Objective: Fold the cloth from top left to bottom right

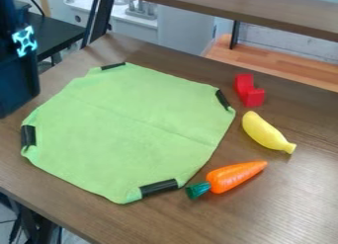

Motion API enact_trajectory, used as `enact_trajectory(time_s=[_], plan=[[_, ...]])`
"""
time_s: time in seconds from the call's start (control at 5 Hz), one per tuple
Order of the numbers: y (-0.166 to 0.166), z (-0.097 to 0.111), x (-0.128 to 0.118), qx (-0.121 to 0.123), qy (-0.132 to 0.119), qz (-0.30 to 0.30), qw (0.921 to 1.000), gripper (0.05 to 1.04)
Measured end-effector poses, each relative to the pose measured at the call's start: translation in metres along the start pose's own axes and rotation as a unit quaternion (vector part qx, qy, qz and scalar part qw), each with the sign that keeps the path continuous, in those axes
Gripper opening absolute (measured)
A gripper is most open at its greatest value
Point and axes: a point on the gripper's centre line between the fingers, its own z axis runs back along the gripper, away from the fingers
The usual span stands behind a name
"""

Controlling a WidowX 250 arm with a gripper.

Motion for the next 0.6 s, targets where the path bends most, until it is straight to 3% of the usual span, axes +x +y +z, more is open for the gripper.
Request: enact_trajectory(time_s=[0.2, 0.4, 0.6], plan=[[0.000, -0.002, 0.000, 0.000, 0.001, -0.005, 1.0000, 0.999], [0.018, -0.019, 0.028, 0.006, -0.006, -0.030, 0.9995, 0.999], [0.032, -0.017, 0.054, -0.056, -0.090, -0.054, 0.9929, 0.999]])
